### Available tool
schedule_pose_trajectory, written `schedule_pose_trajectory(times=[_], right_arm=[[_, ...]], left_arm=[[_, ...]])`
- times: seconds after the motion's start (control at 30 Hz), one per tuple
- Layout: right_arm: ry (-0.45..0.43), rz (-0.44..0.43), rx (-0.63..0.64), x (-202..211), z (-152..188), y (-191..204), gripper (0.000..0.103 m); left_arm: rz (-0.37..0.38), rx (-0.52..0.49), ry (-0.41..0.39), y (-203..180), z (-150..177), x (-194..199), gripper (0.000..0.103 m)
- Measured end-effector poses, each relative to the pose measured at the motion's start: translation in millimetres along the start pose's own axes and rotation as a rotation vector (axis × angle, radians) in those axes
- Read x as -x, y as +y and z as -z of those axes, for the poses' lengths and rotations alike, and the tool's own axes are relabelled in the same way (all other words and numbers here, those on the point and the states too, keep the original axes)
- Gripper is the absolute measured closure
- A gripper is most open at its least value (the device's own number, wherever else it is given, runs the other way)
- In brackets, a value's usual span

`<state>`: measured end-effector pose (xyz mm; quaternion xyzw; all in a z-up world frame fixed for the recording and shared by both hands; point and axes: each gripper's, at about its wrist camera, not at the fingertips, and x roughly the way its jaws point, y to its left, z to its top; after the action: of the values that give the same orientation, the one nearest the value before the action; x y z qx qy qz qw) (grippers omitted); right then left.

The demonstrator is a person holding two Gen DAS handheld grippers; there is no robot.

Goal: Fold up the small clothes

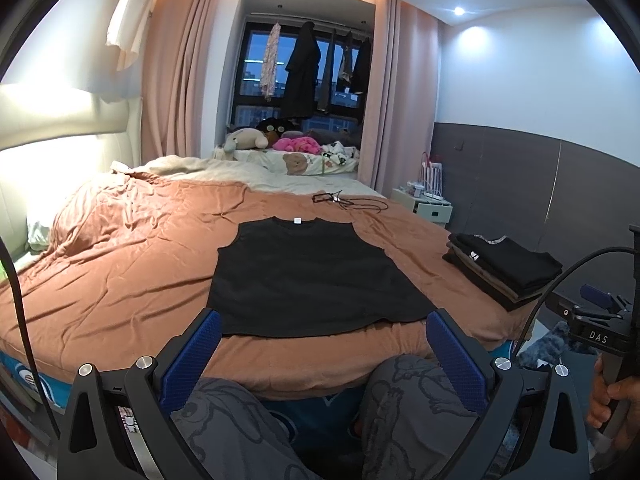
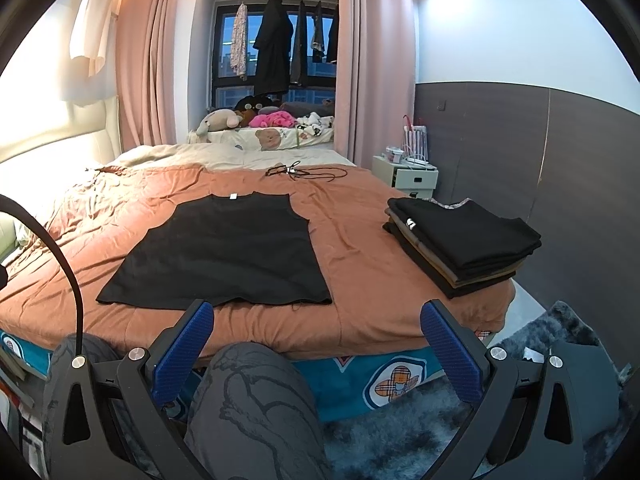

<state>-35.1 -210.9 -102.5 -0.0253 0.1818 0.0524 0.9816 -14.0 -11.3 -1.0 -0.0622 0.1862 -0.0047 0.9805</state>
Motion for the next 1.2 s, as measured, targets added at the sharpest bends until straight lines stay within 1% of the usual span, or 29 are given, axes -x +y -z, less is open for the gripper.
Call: schedule_pose_trajectory(times=[0.87,1.1,1.2], right_arm=[[-0.002,0.002,0.016,3.6,1.9,-0.3,0.000],[-0.002,-0.012,0.017,2.9,0.8,-1.3,0.000],[0.003,-0.026,0.018,2.5,0.1,-3.1,0.000]], left_arm=[[-0.003,0.023,0.005,6.9,4.4,6.4,0.000],[-0.002,0.030,0.012,7.8,5.5,6.7,0.000],[0.009,0.023,0.015,9.5,4.9,7.8,0.000]])
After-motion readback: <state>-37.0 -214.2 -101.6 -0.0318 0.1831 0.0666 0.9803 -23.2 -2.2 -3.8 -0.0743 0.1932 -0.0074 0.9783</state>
